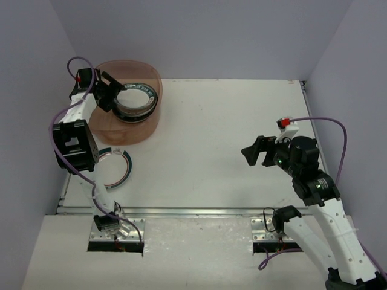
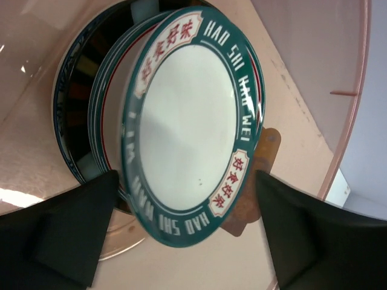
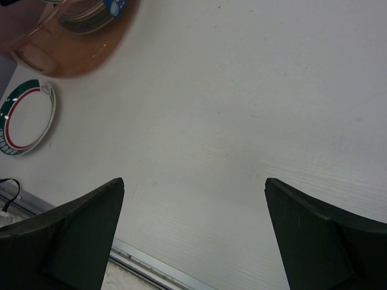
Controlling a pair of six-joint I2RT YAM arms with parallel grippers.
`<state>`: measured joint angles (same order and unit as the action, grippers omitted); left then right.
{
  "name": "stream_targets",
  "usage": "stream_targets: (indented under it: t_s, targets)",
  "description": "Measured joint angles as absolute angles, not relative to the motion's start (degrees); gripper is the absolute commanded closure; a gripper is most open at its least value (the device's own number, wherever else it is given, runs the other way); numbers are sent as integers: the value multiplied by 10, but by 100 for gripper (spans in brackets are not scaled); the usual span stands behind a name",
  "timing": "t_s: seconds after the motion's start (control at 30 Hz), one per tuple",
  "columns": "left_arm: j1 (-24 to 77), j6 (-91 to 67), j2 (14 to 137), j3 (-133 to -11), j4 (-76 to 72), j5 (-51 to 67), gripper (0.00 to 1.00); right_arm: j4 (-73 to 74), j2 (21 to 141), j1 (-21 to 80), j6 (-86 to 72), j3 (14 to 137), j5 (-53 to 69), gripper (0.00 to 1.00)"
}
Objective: Place the plates into the plastic bin on the countertop
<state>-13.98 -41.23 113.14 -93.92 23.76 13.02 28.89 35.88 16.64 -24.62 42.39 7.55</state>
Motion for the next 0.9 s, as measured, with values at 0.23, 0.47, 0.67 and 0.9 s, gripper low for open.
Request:
stream_targets:
  t_s: [0.23,0.47,0.67,0.9]
  targets:
    - [-101,-380,1132,-950,292,64,0,270,435,166,-247,423,141,1]
    - [-89,-363,1149,-974,353,43,0,217,505,166,-284,410,270,1]
    - [-89,-356,1115,-965,368,10,0,133,544,168,-332,400,339,1]
    - [-89,-340,993,-950,367,8,0,-38,674,237,-436,364,386,1]
